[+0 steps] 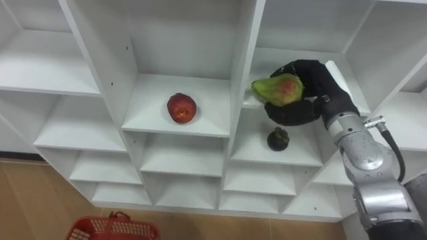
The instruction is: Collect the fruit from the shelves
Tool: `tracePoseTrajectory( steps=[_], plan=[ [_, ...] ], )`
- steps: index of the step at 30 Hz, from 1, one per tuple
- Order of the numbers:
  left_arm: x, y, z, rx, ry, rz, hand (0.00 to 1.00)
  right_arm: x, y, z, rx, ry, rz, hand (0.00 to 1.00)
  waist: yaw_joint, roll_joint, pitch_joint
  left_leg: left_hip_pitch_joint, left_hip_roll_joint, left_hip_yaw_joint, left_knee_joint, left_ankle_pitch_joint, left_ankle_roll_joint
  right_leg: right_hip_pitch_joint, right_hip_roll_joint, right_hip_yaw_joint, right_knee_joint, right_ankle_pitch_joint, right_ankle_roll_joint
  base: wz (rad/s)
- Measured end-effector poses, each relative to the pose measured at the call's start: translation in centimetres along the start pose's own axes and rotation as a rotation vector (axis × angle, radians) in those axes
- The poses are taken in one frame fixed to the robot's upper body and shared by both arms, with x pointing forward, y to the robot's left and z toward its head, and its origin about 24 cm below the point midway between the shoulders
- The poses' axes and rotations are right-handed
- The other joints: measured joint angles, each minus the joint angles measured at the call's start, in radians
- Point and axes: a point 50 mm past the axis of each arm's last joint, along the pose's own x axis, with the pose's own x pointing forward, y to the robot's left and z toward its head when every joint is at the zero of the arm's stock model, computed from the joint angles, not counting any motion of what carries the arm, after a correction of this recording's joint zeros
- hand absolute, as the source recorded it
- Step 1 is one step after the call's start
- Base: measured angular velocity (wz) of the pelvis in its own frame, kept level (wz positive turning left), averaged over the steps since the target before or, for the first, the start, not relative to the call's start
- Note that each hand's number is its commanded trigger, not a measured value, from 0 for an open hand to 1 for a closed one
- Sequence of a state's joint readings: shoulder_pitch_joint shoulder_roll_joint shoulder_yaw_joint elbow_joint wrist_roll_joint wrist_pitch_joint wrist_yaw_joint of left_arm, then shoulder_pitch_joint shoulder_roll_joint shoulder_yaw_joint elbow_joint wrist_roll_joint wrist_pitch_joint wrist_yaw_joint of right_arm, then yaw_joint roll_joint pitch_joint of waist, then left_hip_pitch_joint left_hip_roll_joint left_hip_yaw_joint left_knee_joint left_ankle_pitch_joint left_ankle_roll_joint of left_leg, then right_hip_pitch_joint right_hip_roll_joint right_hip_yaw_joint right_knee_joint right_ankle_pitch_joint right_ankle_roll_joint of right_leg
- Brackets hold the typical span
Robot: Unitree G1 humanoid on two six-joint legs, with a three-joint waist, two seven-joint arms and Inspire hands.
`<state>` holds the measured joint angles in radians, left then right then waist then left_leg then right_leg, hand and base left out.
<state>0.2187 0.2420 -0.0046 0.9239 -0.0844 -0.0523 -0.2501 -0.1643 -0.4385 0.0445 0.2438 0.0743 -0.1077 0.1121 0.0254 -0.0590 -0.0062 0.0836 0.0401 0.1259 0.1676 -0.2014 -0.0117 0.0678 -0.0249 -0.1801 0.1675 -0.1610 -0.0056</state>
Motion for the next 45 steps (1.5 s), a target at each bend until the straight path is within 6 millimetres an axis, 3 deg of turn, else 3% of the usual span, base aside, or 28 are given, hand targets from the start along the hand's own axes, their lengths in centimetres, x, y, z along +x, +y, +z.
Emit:
tracePoseTrajectory(
  steps=[7, 18, 25, 28, 39, 45],
  plan=[
    [0.0, -0.2, -0.2, -0.005, 0.003, 0.001, 1.0, -2.0, 0.7, 0.7, 0.009, -0.038, 0.036, 1.0, -0.003, 0.004, 0.0027, -0.006, -0.001, 0.0, 0.0, 0.0, 0.0, 0.0, -0.001, -0.001, 0.0, 0.0, 0.0, 0.0],
    [0.6, -0.9, 0.9, -0.011, -0.031, 0.022, 1.0, -2.3, 3.5, 2.2, 0.096, -0.123, 0.107, 1.0, -0.022, 0.006, 0.0034, -0.037, -0.001, 0.003, 0.005, 0.0, 0.001, -0.034, 0.0, 0.011, 0.002, 0.0, 0.0, 0.0],
    [1.0, -1.1, 2.4, 0.009, -0.077, 0.01, 1.0, -3.8, 5.3, 0.5, 0.085, -0.052, 0.209, 1.0, -0.019, 0.009, 0.0049, -0.048, 0.0, 0.005, 0.006, 0.0, 0.001, -0.05, 0.001, 0.016, 0.006, 0.0, 0.0, -0.01],
    [1.3, -1.6, 3.2, 0.014, -0.099, -0.008, 1.0, -4.7, 6.6, -0.2, 0.099, -0.021, 0.28, 1.0, -0.016, 0.015, 0.0073, -0.052, 0.0, 0.011, 0.008, 0.0, 0.001, -0.059, 0.0, 0.016, 0.013, 0.001, -0.001, -0.07],
    [1.6, -4.0, 10.3, 0.059, -0.367, -0.104, 1.0, -5.2, 10.7, -0.5, 0.184, -0.007, 0.438, 1.0, -0.021, 0.016, 0.0096, -0.093, 0.001, 0.011, 0.031, 0.002, 0.003, -0.103, -0.001, 0.032, 0.038, 0.003, -0.003, -0.01],
    [1.2, -5.4, 12.5, 0.016, -0.467, -0.162, 1.0, -5.7, 11.7, -1.2, 0.198, 0.028, 0.469, 1.0, -0.021, 0.016, 0.013, -0.117, 0.001, 0.01, 0.039, 0.002, 0.004, -0.127, -0.004, 0.029, 0.051, 0.003, -0.003, 0.01]
  ],
)
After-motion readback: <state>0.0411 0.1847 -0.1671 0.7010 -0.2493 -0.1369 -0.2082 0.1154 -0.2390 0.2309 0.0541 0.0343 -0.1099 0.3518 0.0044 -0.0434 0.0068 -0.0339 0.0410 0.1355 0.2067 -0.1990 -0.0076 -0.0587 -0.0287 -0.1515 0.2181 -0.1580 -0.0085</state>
